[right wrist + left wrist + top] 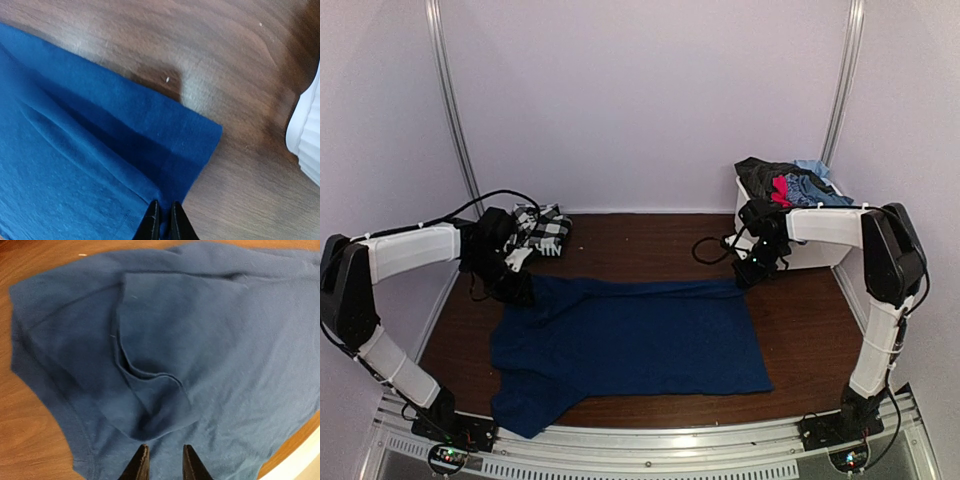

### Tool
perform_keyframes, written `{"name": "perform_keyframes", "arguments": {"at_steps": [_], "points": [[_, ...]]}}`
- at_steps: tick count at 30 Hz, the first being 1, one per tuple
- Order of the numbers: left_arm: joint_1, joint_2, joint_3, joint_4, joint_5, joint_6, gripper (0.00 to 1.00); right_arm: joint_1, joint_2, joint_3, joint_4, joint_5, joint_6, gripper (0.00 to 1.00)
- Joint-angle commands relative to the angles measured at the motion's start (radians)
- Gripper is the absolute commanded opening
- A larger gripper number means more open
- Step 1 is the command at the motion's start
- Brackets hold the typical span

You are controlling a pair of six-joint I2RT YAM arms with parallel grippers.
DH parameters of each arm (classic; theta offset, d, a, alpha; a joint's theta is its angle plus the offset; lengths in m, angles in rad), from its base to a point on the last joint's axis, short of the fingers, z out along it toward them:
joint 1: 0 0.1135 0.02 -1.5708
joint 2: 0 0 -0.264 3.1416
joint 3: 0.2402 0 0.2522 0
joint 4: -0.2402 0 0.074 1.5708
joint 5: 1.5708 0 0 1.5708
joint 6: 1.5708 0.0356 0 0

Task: Fold and stack the mixed laundry pile
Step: Fold the flattened T-shirt at the center of the board.

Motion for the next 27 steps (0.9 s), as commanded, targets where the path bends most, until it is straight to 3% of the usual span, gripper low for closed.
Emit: {"name": "perform_keyframes", "arguments": {"at_steps": [1, 3, 5, 7, 8, 13, 19, 27], "points": [[-0.062, -0.016, -0.006, -0.077, 0.035, 0.108, 0.23, 0.008, -0.005, -0.010, -0.055, 0.047, -0.028, 0.09], [-0.066, -0.017, -0.007, -0.086, 0.062, 0.096, 0.22, 0.008, -0.022, -0.019, -0.066, 0.062, -0.029, 0.14], [-0.065, -0.016, 0.010, -0.107, 0.050, 0.076, 0.24, 0.008, -0.032, -0.013, -0.095, 0.064, -0.018, 0.30], [-0.064, -0.032, 0.010, -0.062, 0.080, 0.044, 0.34, 0.008, -0.044, -0.008, -0.101, 0.039, -0.012, 0.44], [-0.057, -0.035, 0.011, -0.035, 0.081, 0.021, 0.38, 0.008, -0.051, -0.004, -0.096, 0.024, -0.007, 0.47], [0.041, 0.087, 0.124, 0.002, 0.082, -0.055, 0.46, 0.008, -0.040, 0.042, -0.089, -0.055, 0.009, 0.53], [0.084, 0.280, 0.306, 0.002, 0.080, -0.053, 0.46, 0.009, -0.013, 0.088, -0.092, -0.123, 0.038, 0.55], [0.084, 0.380, 0.318, -0.004, 0.085, -0.020, 0.44, 0.009, -0.025, 0.088, -0.094, -0.104, 0.045, 0.55]]}}
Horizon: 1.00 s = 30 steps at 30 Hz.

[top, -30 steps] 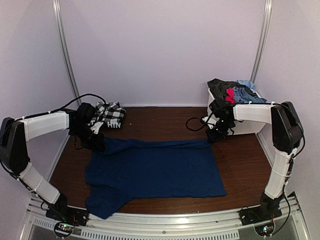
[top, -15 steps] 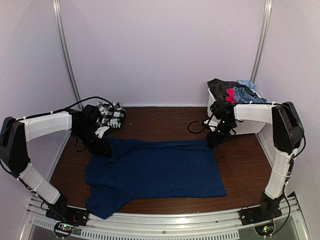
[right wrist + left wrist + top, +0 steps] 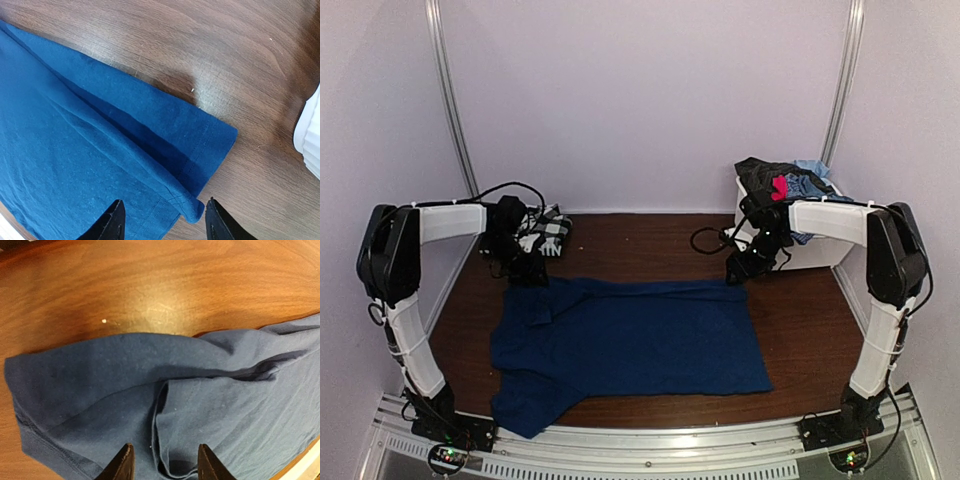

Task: Fold and stack the mixed laundry pile
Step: Fold the flattened T-shirt at the center of the board.

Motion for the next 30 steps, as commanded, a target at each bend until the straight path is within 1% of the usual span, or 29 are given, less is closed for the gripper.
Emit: {"name": "perform_keyframes", "arguments": {"at_steps": [1, 3, 6, 13, 16, 17, 20, 23, 26, 30], "points": [[0.000, 0.029, 0.005, -0.002, 0.012, 0.020, 0.44, 0.009, -0.013, 0.019, -0.011, -0.009, 0.016, 0.55], [-0.001, 0.038, -0.005, 0.000, 0.010, 0.028, 0.42, 0.009, -0.014, 0.019, -0.011, -0.012, 0.019, 0.55], [-0.012, 0.041, -0.012, -0.004, 0.020, 0.059, 0.34, 0.008, -0.014, 0.018, -0.010, -0.012, 0.021, 0.54], [-0.047, 0.031, -0.042, -0.033, 0.033, 0.107, 0.21, 0.009, -0.011, 0.006, -0.017, -0.014, 0.011, 0.54], [-0.064, 0.013, -0.053, -0.038, 0.027, 0.114, 0.13, 0.009, -0.013, -0.007, -0.015, -0.011, 0.009, 0.54], [-0.070, 0.007, -0.057, -0.038, 0.019, 0.114, 0.09, 0.009, -0.014, -0.012, -0.011, -0.009, 0.009, 0.54], [-0.084, -0.009, -0.065, -0.039, 0.022, 0.117, 0.00, 0.009, -0.014, -0.018, -0.008, -0.005, 0.008, 0.54], [-0.112, -0.037, -0.067, -0.048, 0.030, 0.141, 0.00, 0.009, -0.015, -0.021, -0.007, -0.006, 0.007, 0.53], [-0.171, -0.085, -0.070, -0.072, 0.015, 0.178, 0.00, 0.009, -0.021, -0.026, -0.008, -0.008, 0.005, 0.52], [-0.240, -0.151, -0.094, -0.110, 0.031, 0.202, 0.00, 0.009, -0.031, -0.032, -0.017, 0.003, 0.004, 0.52]]}}
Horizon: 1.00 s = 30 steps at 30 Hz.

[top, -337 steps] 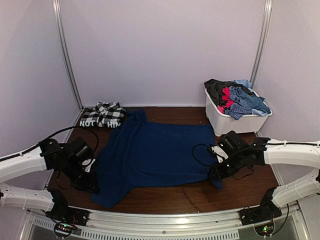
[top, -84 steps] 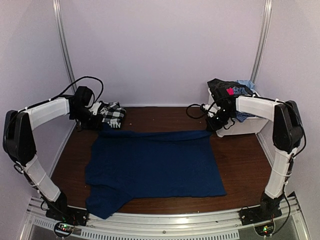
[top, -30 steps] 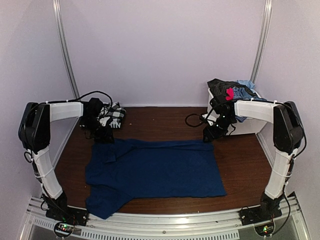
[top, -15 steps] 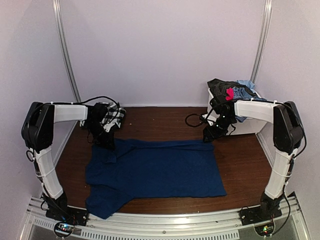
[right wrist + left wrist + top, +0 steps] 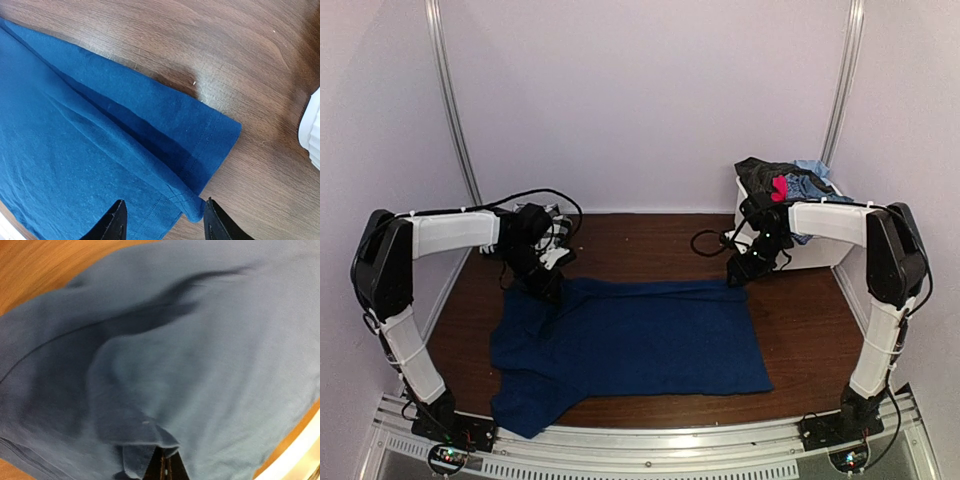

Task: Fold and stack the mixed laundry pile
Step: Fold the flattened T-shirt at the center of the board.

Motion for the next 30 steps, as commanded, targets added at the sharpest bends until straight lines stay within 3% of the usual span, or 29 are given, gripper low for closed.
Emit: {"name": "perform_keyframes", "arguments": {"at_steps": [1, 8, 13, 19, 26, 30], "points": [[-0.084, -0.099, -0.028, -0.063, 0.017, 0.061, 0.00, 0.009, -0.033, -0.019, -0.017, 0.004, -0.001, 0.51], [-0.196, -0.136, -0.058, -0.150, 0.018, 0.059, 0.00, 0.006, -0.039, -0.028, -0.016, -0.001, 0.003, 0.49], [-0.206, -0.117, -0.047, -0.228, -0.056, 0.031, 0.00, 0.006, -0.029, -0.028, -0.023, 0.004, -0.009, 0.46], [-0.206, -0.098, -0.038, -0.248, -0.075, 0.024, 0.18, 0.006, -0.033, -0.030, -0.026, 0.027, -0.028, 0.44], [-0.206, -0.134, 0.012, -0.173, -0.036, 0.063, 0.32, 0.007, -0.093, -0.100, 0.024, 0.025, -0.099, 0.44], [-0.206, -0.063, 0.069, -0.085, -0.005, 0.050, 0.37, 0.009, -0.097, -0.120, 0.057, 0.025, -0.142, 0.48]]}}
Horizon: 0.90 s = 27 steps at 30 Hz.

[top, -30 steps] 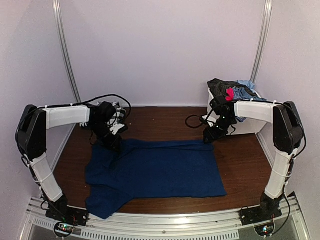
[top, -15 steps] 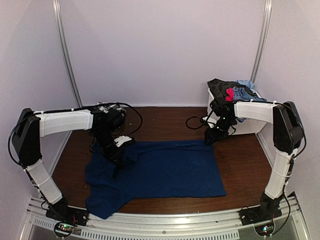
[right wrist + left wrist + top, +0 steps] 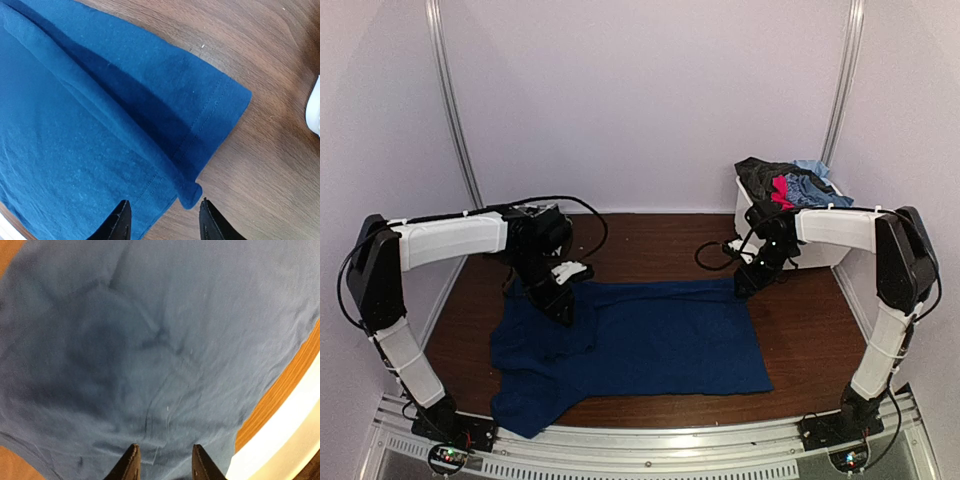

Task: Fold and stack the mixed laundry pile
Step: Fold the flattened T-shirt at the center of the board.

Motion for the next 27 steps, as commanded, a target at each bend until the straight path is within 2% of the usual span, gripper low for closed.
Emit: {"name": "perform_keyframes", "arguments": {"at_steps": [1, 11, 19, 27], "points": [[0.002, 0.075, 0.092, 0.122, 0.037, 0.004, 0.37, 0.009, -0.025, -0.003, 0.054, 0.018, -0.063, 0.48], [0.004, 0.198, 0.136, 0.253, 0.075, -0.076, 0.40, 0.008, 0.086, 0.079, 0.070, -0.026, -0.085, 0.46], [0.004, 0.253, 0.107, 0.330, -0.011, -0.122, 0.41, 0.008, 0.091, 0.046, 0.083, -0.043, -0.078, 0.31], [0.004, 0.297, 0.099, 0.370, -0.039, -0.136, 0.38, 0.009, 0.078, 0.021, 0.090, -0.030, -0.072, 0.19]]}}
